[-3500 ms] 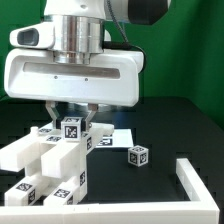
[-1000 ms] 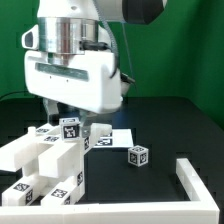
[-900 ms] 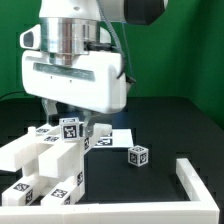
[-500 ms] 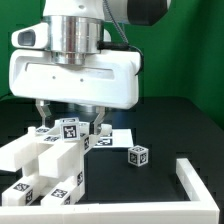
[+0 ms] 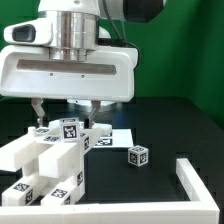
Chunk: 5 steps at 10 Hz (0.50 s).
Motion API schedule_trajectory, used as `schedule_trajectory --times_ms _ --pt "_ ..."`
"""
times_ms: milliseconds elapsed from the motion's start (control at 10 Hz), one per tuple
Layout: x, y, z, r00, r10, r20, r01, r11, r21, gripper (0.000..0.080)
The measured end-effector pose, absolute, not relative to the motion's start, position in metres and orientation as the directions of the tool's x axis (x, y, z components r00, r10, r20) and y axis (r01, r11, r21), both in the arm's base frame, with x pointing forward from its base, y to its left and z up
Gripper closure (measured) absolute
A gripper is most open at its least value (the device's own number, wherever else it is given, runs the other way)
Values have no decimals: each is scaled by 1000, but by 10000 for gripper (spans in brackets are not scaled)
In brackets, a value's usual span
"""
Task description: Assemble chair
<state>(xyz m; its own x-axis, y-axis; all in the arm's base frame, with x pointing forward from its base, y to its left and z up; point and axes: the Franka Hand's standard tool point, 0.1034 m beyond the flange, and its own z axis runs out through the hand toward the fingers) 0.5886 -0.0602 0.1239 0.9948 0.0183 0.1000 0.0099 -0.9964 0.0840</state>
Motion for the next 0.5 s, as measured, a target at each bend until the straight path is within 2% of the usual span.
schedule_trajectory --times_ms 100,200,300,500 --pt "587 -62 123 995 13 98 5 -996 84 410" --pt "587 -62 123 995 12 98 4 -997 83 410" --pt "587 -62 123 995 11 98 3 -996 84 518" --pt "587 -62 123 995 -15 100 -23 -996 81 518"
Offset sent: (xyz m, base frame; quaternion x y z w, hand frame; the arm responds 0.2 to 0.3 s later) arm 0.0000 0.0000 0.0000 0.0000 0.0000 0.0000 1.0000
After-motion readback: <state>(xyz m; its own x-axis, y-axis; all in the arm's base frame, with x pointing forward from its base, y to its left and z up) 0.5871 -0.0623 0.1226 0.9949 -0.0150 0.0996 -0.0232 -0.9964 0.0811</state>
